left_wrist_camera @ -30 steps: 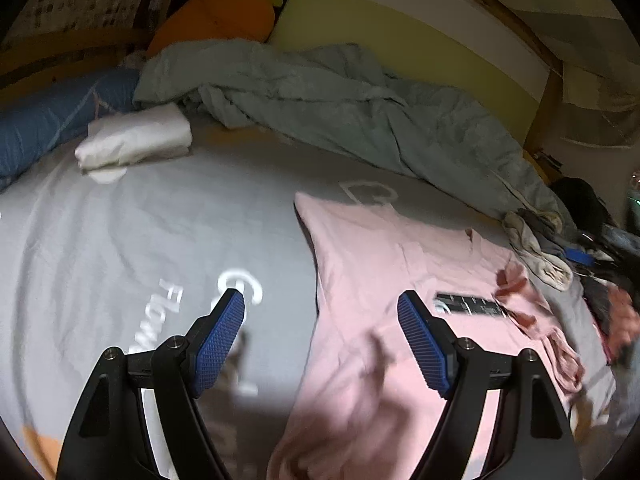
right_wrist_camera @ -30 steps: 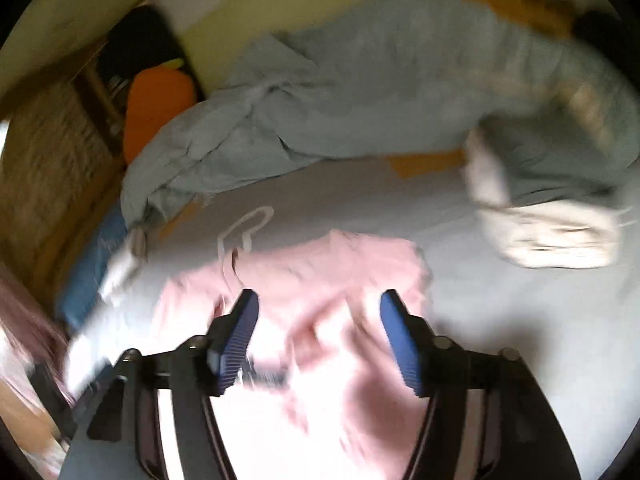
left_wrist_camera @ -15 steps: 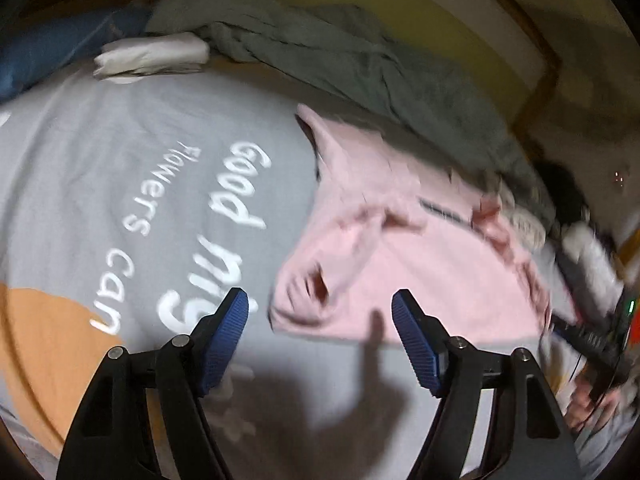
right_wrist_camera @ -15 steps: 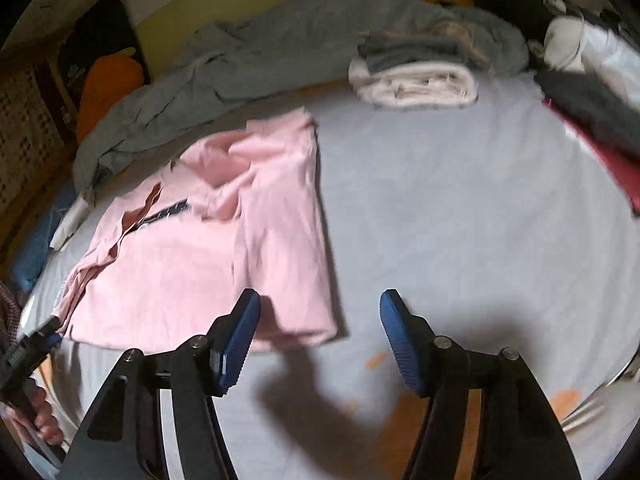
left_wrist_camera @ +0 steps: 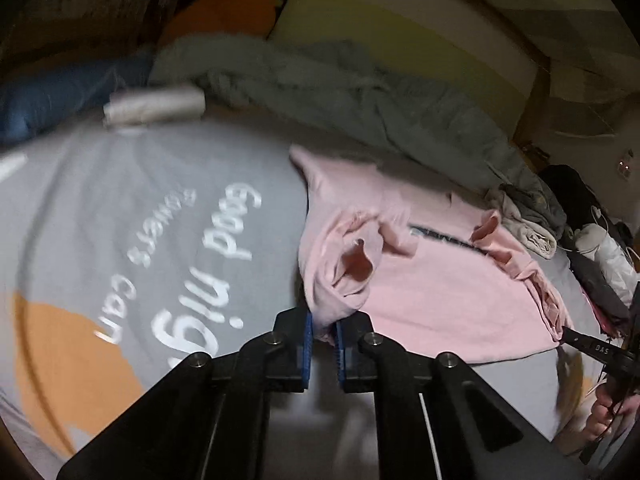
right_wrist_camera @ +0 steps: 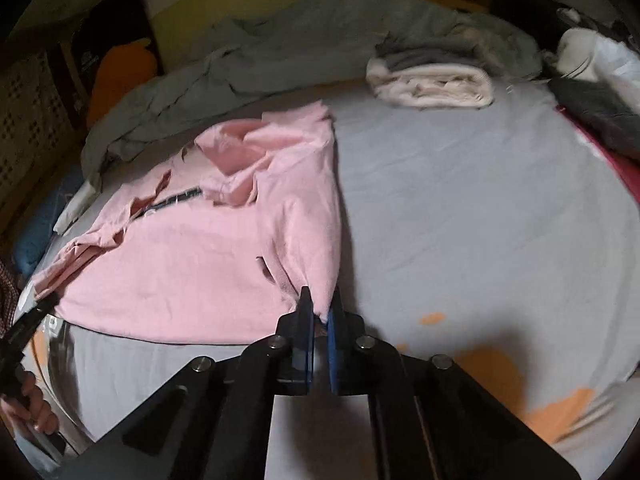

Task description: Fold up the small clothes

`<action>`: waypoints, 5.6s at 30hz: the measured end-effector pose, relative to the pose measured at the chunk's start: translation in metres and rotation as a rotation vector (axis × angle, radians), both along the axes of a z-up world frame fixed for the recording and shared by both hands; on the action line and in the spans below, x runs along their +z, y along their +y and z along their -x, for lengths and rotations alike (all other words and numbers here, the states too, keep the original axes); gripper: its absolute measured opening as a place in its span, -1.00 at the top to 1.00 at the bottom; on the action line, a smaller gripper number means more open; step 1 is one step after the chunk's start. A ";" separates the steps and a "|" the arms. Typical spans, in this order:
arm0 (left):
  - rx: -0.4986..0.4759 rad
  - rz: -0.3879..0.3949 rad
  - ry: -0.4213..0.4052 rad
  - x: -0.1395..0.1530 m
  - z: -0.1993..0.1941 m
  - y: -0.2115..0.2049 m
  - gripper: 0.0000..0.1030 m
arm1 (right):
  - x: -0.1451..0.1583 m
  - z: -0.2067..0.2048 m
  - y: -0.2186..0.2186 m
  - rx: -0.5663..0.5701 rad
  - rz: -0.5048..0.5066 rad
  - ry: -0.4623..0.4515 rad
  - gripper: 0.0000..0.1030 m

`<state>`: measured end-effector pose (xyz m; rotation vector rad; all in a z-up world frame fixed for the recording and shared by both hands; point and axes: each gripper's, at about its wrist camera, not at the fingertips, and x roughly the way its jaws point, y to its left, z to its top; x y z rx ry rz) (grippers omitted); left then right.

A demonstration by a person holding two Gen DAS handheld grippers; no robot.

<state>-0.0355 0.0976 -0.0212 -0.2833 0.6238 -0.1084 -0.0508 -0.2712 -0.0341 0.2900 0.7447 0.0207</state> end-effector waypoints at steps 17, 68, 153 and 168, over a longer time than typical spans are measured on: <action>0.073 0.166 0.135 0.088 -0.101 0.017 0.83 | 0.098 -0.084 -0.002 -0.053 -0.015 -0.075 0.92; -0.131 -0.214 0.162 -0.003 -0.098 -0.066 -0.16 | 0.014 -0.116 0.059 0.193 0.082 -0.001 0.32; -0.264 -0.106 0.125 -0.022 -0.094 -0.169 -0.28 | 0.055 -0.107 -0.053 -0.052 -0.038 -0.088 1.00; -0.254 -0.140 0.037 -0.004 -0.085 -0.175 -0.40 | 0.048 -0.110 -0.036 -0.061 -0.063 -0.095 -0.21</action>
